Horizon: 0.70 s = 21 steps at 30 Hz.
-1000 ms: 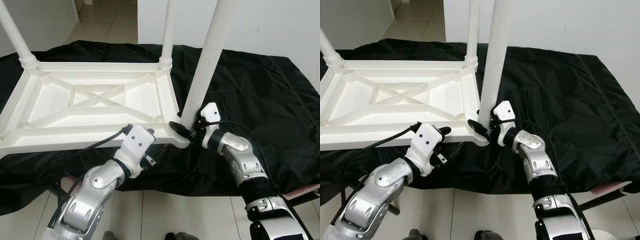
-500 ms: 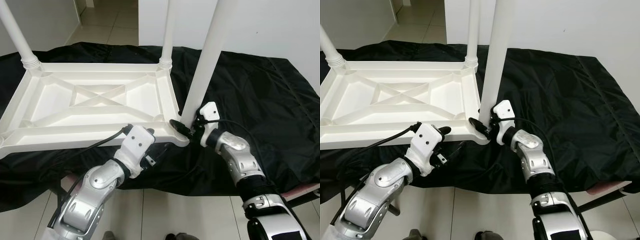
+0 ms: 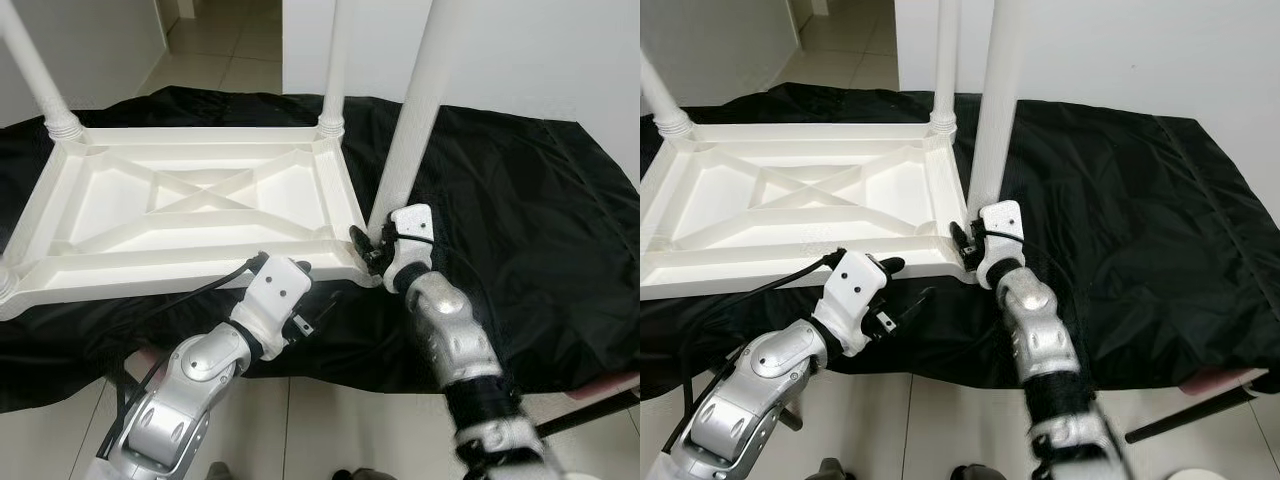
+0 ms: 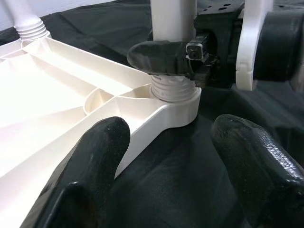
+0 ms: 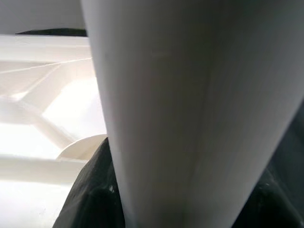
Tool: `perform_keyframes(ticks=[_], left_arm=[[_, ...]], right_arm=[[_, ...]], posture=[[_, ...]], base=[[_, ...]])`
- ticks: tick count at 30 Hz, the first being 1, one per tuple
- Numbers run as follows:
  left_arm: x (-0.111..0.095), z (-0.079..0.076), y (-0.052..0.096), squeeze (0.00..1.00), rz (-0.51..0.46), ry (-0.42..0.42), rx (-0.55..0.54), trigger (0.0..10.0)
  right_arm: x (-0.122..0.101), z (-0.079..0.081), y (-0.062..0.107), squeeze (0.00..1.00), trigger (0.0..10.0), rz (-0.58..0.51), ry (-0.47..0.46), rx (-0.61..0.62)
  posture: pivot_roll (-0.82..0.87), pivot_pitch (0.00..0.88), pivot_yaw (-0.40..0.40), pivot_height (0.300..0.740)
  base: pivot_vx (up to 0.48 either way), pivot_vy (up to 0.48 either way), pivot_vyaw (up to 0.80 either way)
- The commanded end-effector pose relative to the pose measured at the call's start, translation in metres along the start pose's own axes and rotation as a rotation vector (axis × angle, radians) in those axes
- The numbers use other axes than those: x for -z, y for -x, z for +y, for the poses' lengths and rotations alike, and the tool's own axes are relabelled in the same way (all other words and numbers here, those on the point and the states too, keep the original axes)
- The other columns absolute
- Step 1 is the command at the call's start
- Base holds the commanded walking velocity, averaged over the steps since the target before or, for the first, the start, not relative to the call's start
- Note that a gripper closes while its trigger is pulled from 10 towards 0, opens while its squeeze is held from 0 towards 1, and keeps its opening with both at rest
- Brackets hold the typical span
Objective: Building children table
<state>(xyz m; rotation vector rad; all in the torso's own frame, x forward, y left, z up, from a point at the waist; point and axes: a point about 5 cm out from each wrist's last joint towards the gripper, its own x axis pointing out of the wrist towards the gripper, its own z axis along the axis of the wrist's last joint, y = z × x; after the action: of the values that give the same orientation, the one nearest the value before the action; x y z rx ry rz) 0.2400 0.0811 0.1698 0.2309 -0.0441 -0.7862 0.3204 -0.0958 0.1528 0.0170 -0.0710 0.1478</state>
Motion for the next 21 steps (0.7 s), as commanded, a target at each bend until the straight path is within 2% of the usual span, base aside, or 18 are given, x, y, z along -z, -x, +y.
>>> perform_keyframes(ticks=[1, 2, 4, 8, 9, 11, 12, 17, 21], left_arm=[[0.002, -0.003, -0.001, 0.0, 0.006, 0.0, 0.022, 10.0], [0.002, -0.003, -0.001, 0.0, 0.006, 0.0, 0.022, 10.0], [0.002, -0.003, -0.001, 0.0, 0.006, 0.002, 0.022, 10.0], [0.002, -0.003, -0.001, 0.0, 0.005, 0.003, 0.022, 10.0], [0.002, -0.003, -0.002, 0.0, 0.004, 0.005, 0.021, 10.0], [0.002, -0.003, -0.002, 0.0, 0.003, 0.006, 0.02, 10.0], [0.001, -0.002, -0.002, 0.0, 0.002, 0.007, 0.018, 10.0], [0.0, -0.002, -0.003, 0.0, -0.004, 0.008, 0.012, 10.0], [0.0, -0.001, -0.004, 0.0, -0.005, 0.007, 0.009, 10.0]], right_arm=[[0.016, 0.001, 0.007, 0.0, 10.0, 0.083, -0.008, 0.083], [0.016, 0.001, 0.007, 0.0, 10.0, 0.083, -0.008, 0.083], [0.014, 0.011, 0.009, 0.0, 10.0, 0.091, -0.017, 0.06], [0.012, 0.011, 0.009, 0.0, 10.0, 0.085, -0.019, 0.06], [0.006, 0.01, 0.009, 0.11, 10.0, 0.055, -0.025, 0.044], [0.004, 0.011, 0.01, 0.11, 10.0, 0.046, -0.026, 0.044], [0.001, 0.011, 0.011, 1.0, 10.0, 0.031, -0.038, 0.036], [-0.004, 0.006, 0.01, 1.0, 10.0, -0.007, -0.06, -0.006], [-0.005, -0.015, 0.005, 1.0, 10.0, -0.043, -0.008, -0.049]], posture=[[0.0, 0.092, -0.047, 0.74], [0.0, 0.092, -0.047, 0.74], [0.0, 0.095, -0.046, 0.74], [0.0, 0.098, -0.047, 0.74], [0.0, 0.102, -0.049, 0.74], [0.0, 0.102, -0.049, 0.74], [0.0, 0.103, -0.05, 0.74], [-0.01, 0.106, -0.051, 0.74], [-0.01, 0.108, -0.05, 0.74]], base=[[0.0, 0.0, 0.0], [0.0, 0.0, 0.0], [0.0, 0.0, 0.0], [0.0, 0.0, 0.0], [0.0, 0.0, 0.0], [0.0, 0.0, 0.0], [0.0, 0.0, 0.0], [0.0, 0.0, 0.0], [0.0, 0.0, 0.0]])
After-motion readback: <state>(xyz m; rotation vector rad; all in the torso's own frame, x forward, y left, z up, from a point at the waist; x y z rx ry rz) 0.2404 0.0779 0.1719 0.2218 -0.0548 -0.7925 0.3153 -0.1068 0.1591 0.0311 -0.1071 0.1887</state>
